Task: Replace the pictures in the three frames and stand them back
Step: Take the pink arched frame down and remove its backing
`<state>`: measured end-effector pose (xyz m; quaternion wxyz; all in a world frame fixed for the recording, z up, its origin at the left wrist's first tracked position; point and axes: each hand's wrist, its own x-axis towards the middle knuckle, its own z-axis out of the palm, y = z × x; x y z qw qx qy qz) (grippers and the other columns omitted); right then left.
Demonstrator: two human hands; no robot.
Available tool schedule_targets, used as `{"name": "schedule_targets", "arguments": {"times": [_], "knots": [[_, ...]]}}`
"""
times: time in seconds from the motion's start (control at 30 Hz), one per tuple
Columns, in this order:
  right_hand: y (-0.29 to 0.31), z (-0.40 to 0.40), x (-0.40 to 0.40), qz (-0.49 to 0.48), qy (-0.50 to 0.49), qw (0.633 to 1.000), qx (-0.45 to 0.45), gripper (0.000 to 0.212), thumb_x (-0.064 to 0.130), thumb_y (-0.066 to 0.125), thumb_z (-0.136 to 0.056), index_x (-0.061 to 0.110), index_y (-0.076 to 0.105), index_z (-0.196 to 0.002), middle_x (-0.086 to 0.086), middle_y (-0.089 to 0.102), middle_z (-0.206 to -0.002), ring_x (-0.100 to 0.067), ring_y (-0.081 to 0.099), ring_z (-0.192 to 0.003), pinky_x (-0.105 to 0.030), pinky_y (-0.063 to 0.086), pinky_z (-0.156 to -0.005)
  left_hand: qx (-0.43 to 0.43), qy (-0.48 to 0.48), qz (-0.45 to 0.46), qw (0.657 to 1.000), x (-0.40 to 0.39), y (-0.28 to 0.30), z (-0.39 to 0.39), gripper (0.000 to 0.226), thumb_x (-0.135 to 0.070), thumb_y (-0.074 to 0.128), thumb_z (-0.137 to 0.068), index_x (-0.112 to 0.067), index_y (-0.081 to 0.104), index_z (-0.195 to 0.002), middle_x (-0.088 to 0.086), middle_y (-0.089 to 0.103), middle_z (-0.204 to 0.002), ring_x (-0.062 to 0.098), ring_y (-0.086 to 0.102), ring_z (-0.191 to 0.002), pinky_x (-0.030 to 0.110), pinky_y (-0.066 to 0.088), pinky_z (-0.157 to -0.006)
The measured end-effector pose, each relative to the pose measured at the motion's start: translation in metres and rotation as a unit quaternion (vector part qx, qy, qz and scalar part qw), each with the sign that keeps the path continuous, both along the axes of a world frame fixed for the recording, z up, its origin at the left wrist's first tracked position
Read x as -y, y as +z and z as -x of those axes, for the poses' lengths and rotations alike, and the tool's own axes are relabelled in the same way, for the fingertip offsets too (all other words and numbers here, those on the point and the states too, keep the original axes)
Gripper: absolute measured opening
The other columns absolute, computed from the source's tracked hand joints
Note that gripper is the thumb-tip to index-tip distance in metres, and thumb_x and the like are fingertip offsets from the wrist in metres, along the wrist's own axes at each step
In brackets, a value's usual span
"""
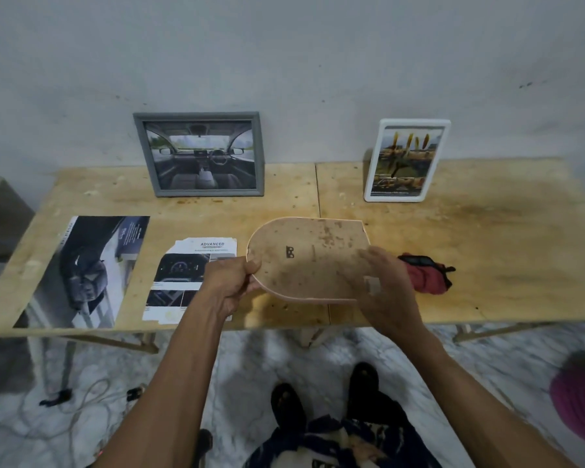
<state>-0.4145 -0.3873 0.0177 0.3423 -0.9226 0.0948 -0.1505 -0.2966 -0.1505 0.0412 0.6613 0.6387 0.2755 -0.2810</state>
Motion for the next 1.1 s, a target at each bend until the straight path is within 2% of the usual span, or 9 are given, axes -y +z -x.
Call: {"name": "schedule_targets", "arguments": {"times": [0.07,0.13,0.23,0.4,0.6,0.7,0.83,1.0,1.1], "knots": [[-0.010,0.001,0.013,-0.067,-0.112,0.984,-0.125,0.055,0.038,0.061,-0.093,0.006,0.051,-0.136,-0.012,0.058,-0.130,-0.026,0.052,-0.119,-0.039,0.043,-0.098,0.002,0.007,0.012,1.000,-0.002,-0.007,0.008,0.008,0.008,0.059,-0.093,0.006,0.065,-0.089,0.004,0.071,-0.058,0.014,0.068,-0.048,0.024,0.055,-0.043],[-0.022,0.002,0.022,-0.164,-0.150,0.955,-0.199,0.046,0.034,0.059,-0.095,0.008,0.055,-0.133,-0.005,0.066,-0.116,-0.022,0.062,-0.102,-0.037,0.051,-0.083,0.001,0.000,0.029,1.000,-0.002,-0.014,0.013,0.008,0.009,0.059,-0.092,0.008,0.064,-0.098,0.006,0.073,-0.063,0.015,0.071,-0.053,0.028,0.060,-0.050],[-0.042,0.004,0.027,-0.203,-0.156,0.944,-0.208,0.030,0.030,0.064,-0.091,0.014,0.068,-0.116,0.003,0.072,-0.094,-0.016,0.067,-0.082,-0.035,0.055,-0.068,-0.007,0.004,0.024,1.000,0.001,-0.024,0.018,0.023,0.010,0.063,-0.089,0.013,0.061,-0.113,0.019,0.073,-0.075,0.022,0.072,-0.056,0.033,0.061,-0.052],[-0.059,-0.002,0.029,-0.212,-0.188,0.931,-0.232,0.029,0.024,0.066,-0.086,0.012,0.070,-0.112,0.000,0.071,-0.094,-0.020,0.066,-0.084,-0.041,0.056,-0.077,0.018,-0.029,-0.073,0.997,0.012,-0.045,0.018,0.042,0.008,0.069,-0.086,0.002,0.057,-0.126,0.025,0.066,-0.112,0.029,0.070,-0.071,0.027,0.055,-0.044],[-0.077,-0.020,0.034,-0.197,-0.197,0.924,-0.262,0.029,0.022,0.070,-0.085,0.012,0.070,-0.113,-0.003,0.070,-0.102,-0.023,0.064,-0.090,-0.038,0.053,-0.079,0.042,-0.100,-0.171,0.979,0.023,-0.069,0.011,0.047,-0.003,0.080,-0.081,-0.006,0.062,-0.124,0.007,0.071,-0.090,0.033,0.070,-0.080,0.053,0.061,-0.075],[-0.088,-0.030,0.039,-0.208,-0.199,0.921,-0.262,0.029,0.020,0.071,-0.085,0.012,0.070,-0.113,-0.005,0.071,-0.105,-0.024,0.066,-0.093,-0.044,0.055,-0.083,0.050,-0.116,-0.212,0.969,0.032,-0.080,0.005,0.049,-0.001,0.082,-0.078,-0.007,0.064,-0.124,0.004,0.071,-0.092,0.024,0.069,-0.077,0.035,0.062,-0.064],[-0.100,-0.035,0.043,-0.194,-0.189,0.928,-0.257,0.032,0.020,0.071,-0.086,0.012,0.068,-0.117,-0.005,0.071,-0.109,-0.024,0.066,-0.095,-0.044,0.055,-0.085,0.056,-0.116,-0.251,0.959,0.042,-0.095,-0.002,0.048,0.003,0.077,-0.082,-0.003,0.062,-0.127,0.005,0.066,-0.100,0.010,0.057,-0.063,0.009,0.041,-0.036],[-0.108,-0.039,0.044,-0.196,-0.176,0.928,-0.263,0.034,0.015,0.071,-0.085,0.008,0.066,-0.118,-0.009,0.070,-0.109,-0.027,0.065,-0.097,-0.041,0.053,-0.084,0.063,-0.119,-0.287,0.948,0.045,-0.106,-0.006,0.050,-0.004,0.081,-0.079,-0.009,0.066,-0.126,0.004,0.073,-0.102,0.022,0.071,-0.084,0.026,0.058,-0.066],[-0.108,-0.040,0.042,-0.198,-0.173,0.927,-0.267,0.028,0.011,0.068,-0.084,0.008,0.068,-0.112,-0.010,0.071,-0.106,-0.028,0.066,-0.094,-0.046,0.055,-0.084,0.057,-0.123,-0.305,0.943,0.044,-0.110,-0.006,0.047,-0.007,0.082,-0.079,-0.012,0.068,-0.123,0.005,0.074,-0.105,0.022,0.069,-0.085,0.026,0.056,-0.069]]}}
